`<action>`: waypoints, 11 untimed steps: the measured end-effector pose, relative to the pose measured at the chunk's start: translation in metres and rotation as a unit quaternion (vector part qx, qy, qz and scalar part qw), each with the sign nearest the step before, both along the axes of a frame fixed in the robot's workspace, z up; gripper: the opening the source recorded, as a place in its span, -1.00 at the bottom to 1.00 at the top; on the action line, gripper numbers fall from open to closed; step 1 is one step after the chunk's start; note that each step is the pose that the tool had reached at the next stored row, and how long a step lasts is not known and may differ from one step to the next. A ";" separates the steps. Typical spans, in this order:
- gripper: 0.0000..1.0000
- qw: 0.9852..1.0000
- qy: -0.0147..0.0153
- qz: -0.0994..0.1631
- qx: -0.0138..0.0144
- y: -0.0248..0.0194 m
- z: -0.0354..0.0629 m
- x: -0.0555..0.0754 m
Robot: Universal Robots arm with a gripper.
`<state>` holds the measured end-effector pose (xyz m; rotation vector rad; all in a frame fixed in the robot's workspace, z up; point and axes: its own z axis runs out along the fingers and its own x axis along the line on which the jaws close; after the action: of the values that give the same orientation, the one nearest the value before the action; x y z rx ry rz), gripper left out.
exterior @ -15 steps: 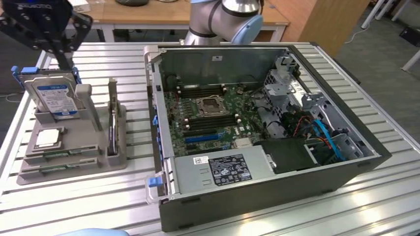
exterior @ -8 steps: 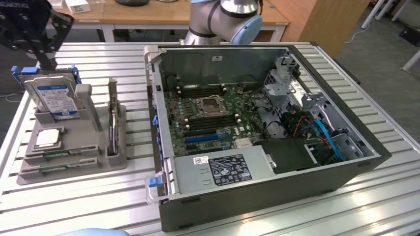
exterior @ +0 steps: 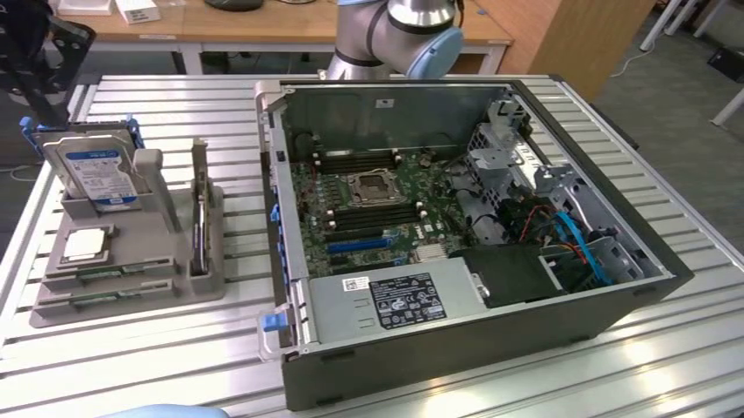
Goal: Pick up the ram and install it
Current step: 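Reach for the ram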
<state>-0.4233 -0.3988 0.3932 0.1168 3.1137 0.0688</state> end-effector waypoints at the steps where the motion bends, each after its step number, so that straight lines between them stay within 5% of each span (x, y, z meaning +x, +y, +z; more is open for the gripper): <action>1: -0.80 1.000 0.000 0.000 0.000 0.0000 0.0000 0.000; 11: -0.80 1.000 0.000 0.000 0.000 -0.0001 -0.0046 0.000</action>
<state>-0.4234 -0.3989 0.3887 0.1166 3.1137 0.0689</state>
